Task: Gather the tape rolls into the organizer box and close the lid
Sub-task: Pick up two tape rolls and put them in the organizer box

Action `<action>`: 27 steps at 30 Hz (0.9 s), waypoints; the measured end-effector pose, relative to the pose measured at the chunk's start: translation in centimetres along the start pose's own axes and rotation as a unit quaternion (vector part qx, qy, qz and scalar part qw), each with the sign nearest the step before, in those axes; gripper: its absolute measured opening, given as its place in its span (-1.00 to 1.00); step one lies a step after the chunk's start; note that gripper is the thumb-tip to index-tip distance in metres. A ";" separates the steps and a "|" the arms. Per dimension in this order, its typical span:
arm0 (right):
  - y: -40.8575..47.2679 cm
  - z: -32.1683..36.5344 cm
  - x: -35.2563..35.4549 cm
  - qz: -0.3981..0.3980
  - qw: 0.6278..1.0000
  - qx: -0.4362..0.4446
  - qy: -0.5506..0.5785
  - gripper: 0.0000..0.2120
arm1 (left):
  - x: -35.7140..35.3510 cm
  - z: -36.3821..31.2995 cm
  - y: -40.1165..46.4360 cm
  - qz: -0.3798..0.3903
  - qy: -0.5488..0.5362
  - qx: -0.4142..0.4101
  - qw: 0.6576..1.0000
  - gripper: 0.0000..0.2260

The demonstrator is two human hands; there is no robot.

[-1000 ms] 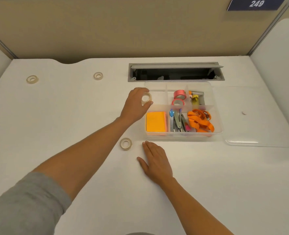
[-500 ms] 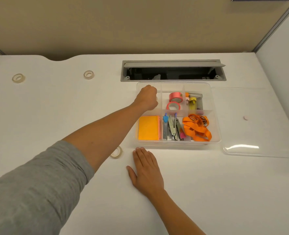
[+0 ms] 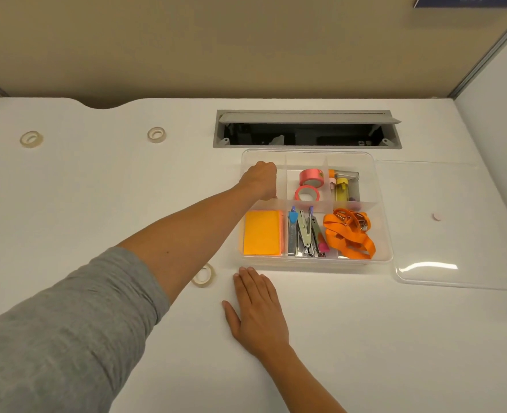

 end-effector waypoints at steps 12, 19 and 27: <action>0.0 0.1 0.3 -0.011 1.000 0.005 0.010 -0.50 | 4.2 4.3 -4.1 -0.176 -0.132 0.017 0.975 -0.77; 1.1 2.2 0.3 -0.036 0.998 0.022 0.049 -0.60 | 2.9 6.8 -7.6 -0.090 -0.199 0.004 0.976 -0.73; 4.5 5.3 -0.8 0.018 0.999 0.039 -0.023 -0.75 | 1.3 8.1 -8.8 -0.052 -0.234 0.002 0.971 -0.75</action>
Point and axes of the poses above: each hand's wrist, its own y-axis towards the middle knuckle, its own x-axis out of the back of the hand, z = x × y, the point moved 2 cm from there along y, towards the middle knuckle, and after that the axes turned 6 degrees about y, right-handed, at the moved point
